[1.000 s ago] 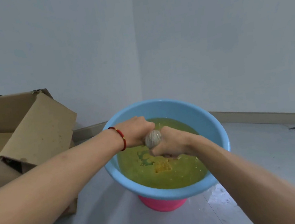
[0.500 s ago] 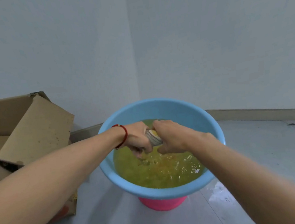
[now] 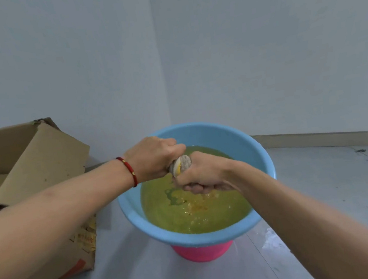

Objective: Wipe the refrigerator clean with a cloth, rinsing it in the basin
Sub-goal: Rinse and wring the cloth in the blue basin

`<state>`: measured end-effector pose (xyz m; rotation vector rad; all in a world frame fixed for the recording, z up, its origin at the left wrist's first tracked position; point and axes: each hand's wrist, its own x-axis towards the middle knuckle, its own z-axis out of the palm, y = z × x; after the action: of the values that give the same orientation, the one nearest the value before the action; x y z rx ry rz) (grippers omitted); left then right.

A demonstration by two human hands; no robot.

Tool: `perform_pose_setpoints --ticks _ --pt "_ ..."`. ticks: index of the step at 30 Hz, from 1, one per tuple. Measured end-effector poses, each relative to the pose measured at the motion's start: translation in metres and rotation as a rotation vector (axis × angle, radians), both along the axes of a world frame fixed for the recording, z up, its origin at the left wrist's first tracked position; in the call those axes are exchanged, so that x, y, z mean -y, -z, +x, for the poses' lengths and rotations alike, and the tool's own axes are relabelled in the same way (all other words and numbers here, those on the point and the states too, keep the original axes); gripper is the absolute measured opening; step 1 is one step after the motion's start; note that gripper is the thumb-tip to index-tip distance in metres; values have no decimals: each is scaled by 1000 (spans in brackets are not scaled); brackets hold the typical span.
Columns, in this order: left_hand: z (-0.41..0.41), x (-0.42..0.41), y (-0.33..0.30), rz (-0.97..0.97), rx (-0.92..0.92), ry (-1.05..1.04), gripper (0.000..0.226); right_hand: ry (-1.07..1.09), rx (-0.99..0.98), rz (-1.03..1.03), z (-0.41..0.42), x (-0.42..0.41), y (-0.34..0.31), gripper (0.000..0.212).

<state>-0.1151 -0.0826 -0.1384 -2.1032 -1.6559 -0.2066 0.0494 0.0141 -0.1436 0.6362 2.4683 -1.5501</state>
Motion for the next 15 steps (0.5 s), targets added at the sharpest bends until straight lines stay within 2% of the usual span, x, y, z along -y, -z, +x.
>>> perform_pose_setpoints --ticks 2,4,8,9,10,12,13,15 --pt "12 -1 10 -145 114 -274 11 26 8 425 -7 1 -1 22" --pt "27 -5 15 -365 262 -491 7 -12 1 642 -8 6 1 22" --pt "30 -15 9 -660 771 -676 28 -68 -73 1067 -5 7 -2 17" --pt "30 -17 7 -700 850 -692 31 -69 -97 1122 -6 6 -1 23" --pt "32 -17 5 -704 840 -707 31 -75 -105 1122 -6 7 1 30" --pt "37 -15 3 -594 616 -742 22 -93 -84 972 -5 4 2 39" --pt "38 -13 1 -499 478 -733 15 -91 -77 789 -3 -2 2 41" --pt "33 -8 1 -282 264 -597 10 -70 -118 184 5 -16 -1 37"
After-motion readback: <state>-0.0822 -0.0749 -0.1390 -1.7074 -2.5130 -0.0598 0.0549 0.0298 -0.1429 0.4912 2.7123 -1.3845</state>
